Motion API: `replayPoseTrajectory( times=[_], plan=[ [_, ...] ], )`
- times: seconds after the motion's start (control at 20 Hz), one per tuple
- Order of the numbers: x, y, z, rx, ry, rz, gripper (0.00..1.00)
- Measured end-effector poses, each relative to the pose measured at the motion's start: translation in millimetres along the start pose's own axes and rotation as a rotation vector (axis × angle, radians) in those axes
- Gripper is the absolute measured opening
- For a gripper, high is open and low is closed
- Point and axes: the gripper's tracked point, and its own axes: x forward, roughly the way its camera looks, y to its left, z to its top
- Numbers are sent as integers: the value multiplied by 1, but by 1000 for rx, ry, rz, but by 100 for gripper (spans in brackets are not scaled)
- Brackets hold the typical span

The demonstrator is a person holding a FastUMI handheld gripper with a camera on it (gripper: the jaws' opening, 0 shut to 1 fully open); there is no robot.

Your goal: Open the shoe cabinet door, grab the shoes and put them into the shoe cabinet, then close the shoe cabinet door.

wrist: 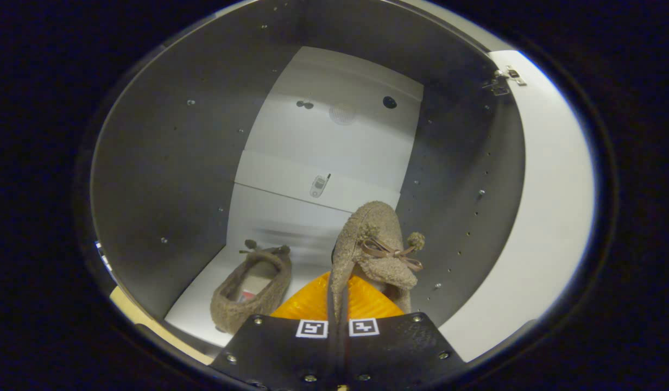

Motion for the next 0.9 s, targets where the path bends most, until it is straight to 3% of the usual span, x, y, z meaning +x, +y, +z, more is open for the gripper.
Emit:
replayPoseTrajectory(
  times=[0.2, 0.55, 0.65, 0.75, 0.9],
  plan=[
    [35, 5, -15, -11, 30, 23, 0],
    [54, 7, -34, -6, 93, 50, 1],
    [56, 7, -30, 11, 84, 46, 13],
    [54, 5, -22, 29, 60, 41, 18],
    [48, 0, -12, 41, 40, 28, 17]
  ],
)
